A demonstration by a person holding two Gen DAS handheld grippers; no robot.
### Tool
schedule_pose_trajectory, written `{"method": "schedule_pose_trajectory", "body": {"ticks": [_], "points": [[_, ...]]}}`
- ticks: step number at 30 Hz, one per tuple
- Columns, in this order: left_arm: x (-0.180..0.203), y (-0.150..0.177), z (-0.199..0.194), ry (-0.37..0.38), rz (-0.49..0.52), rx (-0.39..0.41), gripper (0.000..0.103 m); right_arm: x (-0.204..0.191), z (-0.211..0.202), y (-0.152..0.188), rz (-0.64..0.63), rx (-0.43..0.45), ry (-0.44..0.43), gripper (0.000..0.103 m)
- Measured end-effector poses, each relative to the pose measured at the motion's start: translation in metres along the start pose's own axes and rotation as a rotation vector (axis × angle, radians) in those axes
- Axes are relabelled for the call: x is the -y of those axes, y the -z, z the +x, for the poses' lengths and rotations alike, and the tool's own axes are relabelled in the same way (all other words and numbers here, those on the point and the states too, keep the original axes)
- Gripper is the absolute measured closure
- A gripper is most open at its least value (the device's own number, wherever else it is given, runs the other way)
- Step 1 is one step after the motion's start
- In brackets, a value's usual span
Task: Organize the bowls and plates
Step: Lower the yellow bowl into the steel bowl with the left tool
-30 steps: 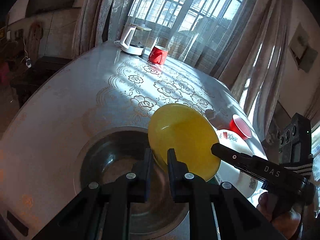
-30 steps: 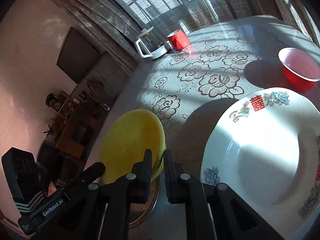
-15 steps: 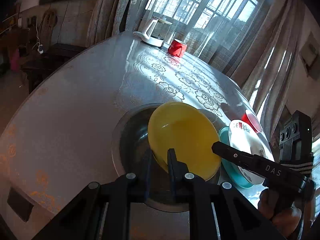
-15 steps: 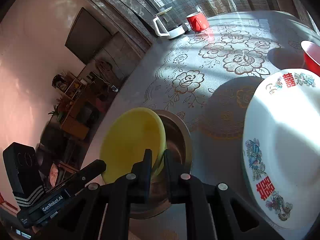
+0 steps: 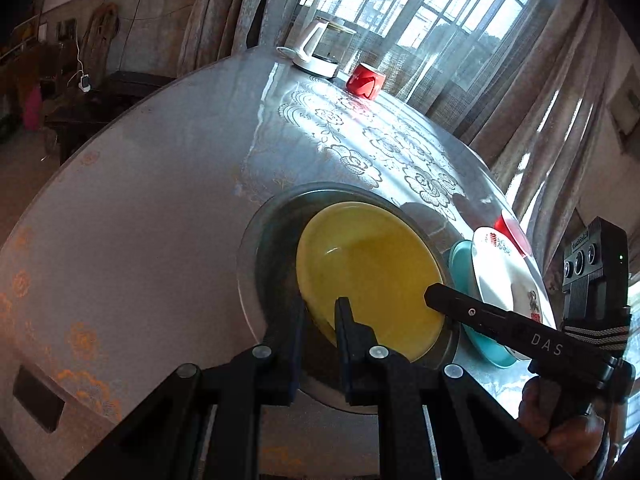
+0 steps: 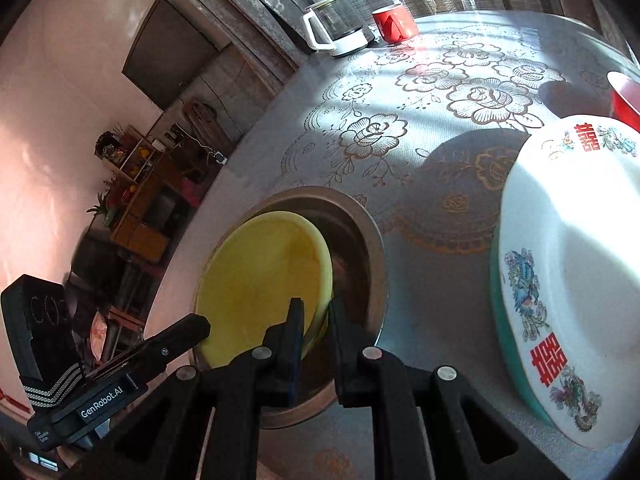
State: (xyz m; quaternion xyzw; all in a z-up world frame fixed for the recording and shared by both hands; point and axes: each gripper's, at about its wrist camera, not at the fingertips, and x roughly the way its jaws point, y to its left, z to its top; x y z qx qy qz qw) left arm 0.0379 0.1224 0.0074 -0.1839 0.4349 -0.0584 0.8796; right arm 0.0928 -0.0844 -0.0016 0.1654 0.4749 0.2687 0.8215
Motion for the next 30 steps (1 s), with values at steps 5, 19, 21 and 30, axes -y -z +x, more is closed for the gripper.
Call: {"method": "schedule_pose_trajectory", "body": {"ticks": [5,19,21,30], "points": [[-0.004,0.001,0.004,-0.004,-0.01,-0.017,0.088,-0.002,0.003,0.0,-0.018,-0.004,0.008,0.089],[-0.005,0.002,0.003,-0.007,-0.01,-0.011,0.088,-0.012,0.004,0.001,-0.096,-0.004,0.074,0.089],[-0.004,0.001,0.002,-0.011,-0.008,-0.011,0.088,-0.011,0.005,0.0,-0.095,-0.009,0.073,0.089],[-0.001,0.003,0.002,-0.034,0.013,0.001,0.088,-0.014,0.004,0.002,-0.114,-0.005,0.084,0.089]]}}
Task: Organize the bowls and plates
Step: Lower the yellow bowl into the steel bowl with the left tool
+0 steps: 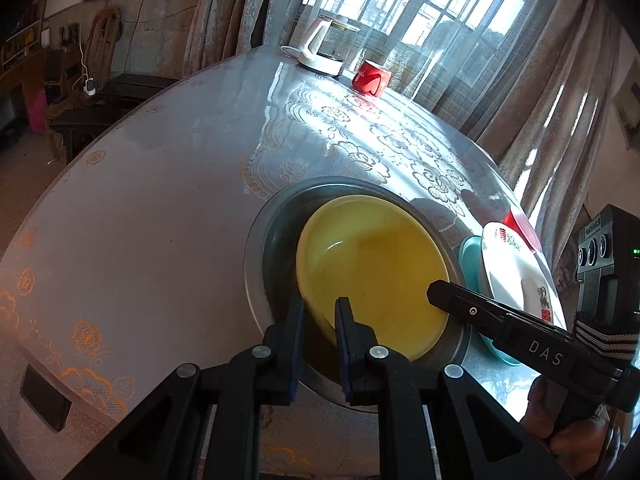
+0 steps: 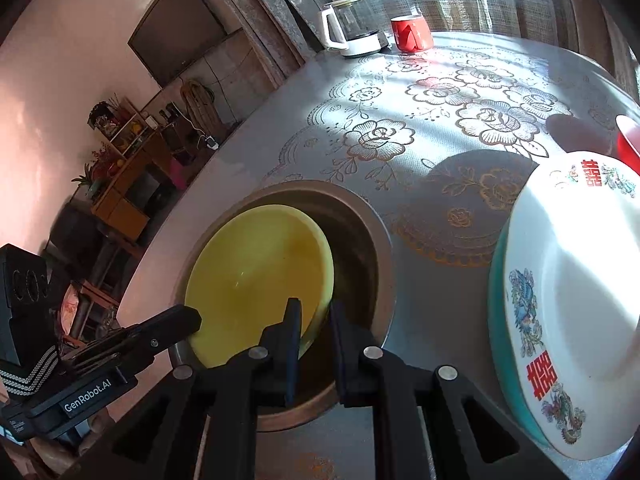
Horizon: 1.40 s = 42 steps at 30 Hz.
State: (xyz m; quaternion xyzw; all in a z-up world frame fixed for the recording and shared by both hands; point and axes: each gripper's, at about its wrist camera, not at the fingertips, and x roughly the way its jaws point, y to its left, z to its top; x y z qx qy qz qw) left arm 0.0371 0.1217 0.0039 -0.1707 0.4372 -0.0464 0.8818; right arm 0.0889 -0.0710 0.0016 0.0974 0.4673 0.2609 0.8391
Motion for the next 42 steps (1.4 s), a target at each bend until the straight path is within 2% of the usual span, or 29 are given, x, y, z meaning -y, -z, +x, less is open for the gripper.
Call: {"method": "schedule_pose_trajectory", "body": {"ticks": [14,20,25,42], "points": [[0.002,0.001,0.001,-0.017,0.025,0.006,0.088,-0.007,-0.001,0.001,-0.044,-0.006,0.045,0.089],[0.004,0.002,0.002,-0.019,0.027,0.001,0.088,-0.008,-0.001,0.0,-0.044,-0.008,0.051,0.083],[0.004,0.002,0.001,-0.02,0.029,0.0,0.088,-0.006,-0.002,0.0,-0.052,0.0,0.058,0.083],[0.01,-0.001,0.01,-0.095,0.081,0.03,0.088,-0.006,-0.004,0.003,-0.061,0.025,0.058,0.083]]}}
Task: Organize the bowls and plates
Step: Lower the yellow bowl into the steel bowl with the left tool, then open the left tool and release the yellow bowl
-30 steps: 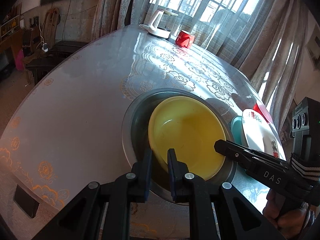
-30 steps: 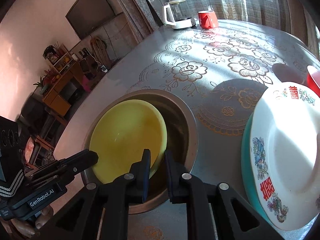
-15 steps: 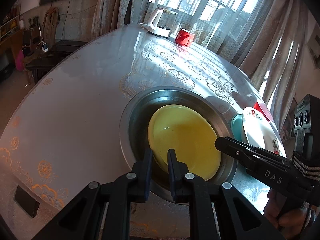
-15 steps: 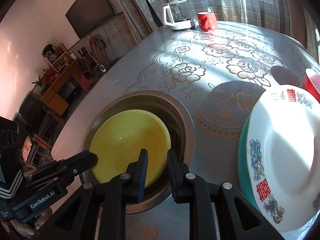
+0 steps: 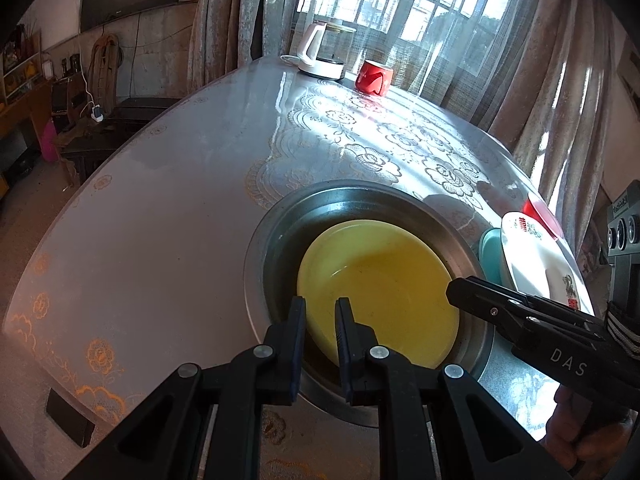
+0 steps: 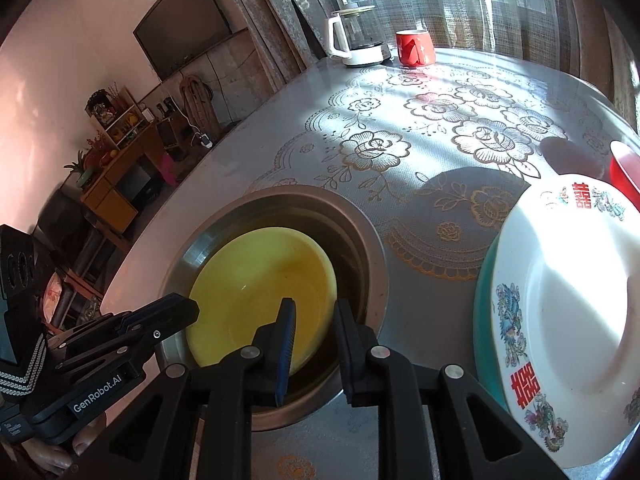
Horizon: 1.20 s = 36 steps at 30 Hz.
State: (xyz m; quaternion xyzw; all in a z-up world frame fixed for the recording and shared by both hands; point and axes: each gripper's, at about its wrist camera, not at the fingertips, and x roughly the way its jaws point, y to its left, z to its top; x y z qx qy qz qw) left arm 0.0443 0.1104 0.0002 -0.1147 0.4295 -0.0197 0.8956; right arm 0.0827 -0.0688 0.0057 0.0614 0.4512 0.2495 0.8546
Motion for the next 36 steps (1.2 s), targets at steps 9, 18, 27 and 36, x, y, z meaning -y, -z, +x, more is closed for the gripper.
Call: {"method": "schedule_pose_trajectory", "body": {"ticks": [9,18,27,36], "points": [[0.001,0.0,0.0,-0.018,0.008,0.004,0.088,0.005,-0.002,0.001,0.027,0.017,-0.029,0.083],[0.005,-0.001,-0.006,-0.035,0.017,0.029,0.088,0.01,-0.015,0.001,0.06,0.079,-0.076,0.08],[0.006,-0.008,-0.016,-0.037,0.027,0.068,0.087,0.025,-0.029,0.003,0.114,0.122,-0.091,0.075],[0.034,-0.011,-0.017,0.002,0.105,0.079,0.087,0.052,-0.046,0.009,0.181,0.164,-0.068,0.075]]}}
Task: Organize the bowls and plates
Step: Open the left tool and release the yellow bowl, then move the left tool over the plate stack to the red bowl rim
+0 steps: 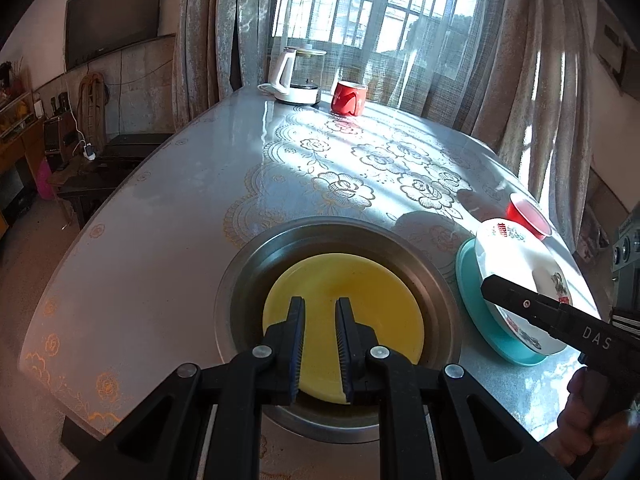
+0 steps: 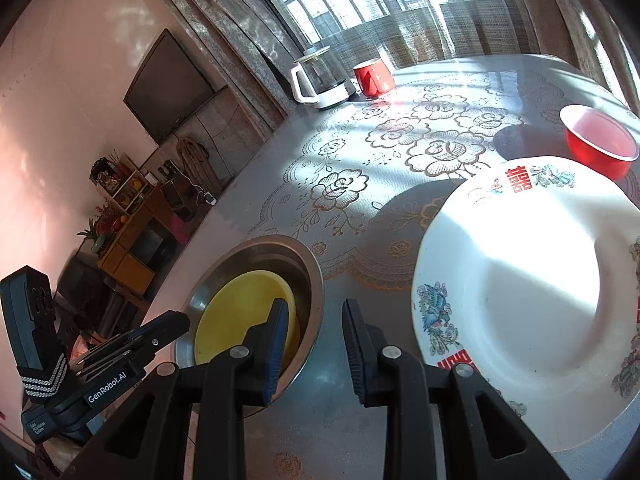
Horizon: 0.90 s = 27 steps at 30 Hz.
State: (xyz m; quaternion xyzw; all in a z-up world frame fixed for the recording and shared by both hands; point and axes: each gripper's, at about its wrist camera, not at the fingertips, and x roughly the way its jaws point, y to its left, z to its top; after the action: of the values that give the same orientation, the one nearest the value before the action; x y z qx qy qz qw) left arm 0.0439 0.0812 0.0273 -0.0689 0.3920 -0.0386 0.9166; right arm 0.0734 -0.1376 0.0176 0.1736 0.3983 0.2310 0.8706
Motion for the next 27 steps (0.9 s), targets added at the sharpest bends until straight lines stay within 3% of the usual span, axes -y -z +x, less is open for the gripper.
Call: {"method": "schedule_pose_trajectory", "body": {"ticks": [15,27], "points": [[0.092,-0.029,0.019,0.109,0.161,-0.005,0.085,0.082,-0.061,-0.01,0.199,0.136,0.099,0.072],[0.156,-0.059,0.058,0.174,0.187,-0.067,0.085,0.155,-0.102,-0.024,0.362,0.227,0.198,0.072]]}}
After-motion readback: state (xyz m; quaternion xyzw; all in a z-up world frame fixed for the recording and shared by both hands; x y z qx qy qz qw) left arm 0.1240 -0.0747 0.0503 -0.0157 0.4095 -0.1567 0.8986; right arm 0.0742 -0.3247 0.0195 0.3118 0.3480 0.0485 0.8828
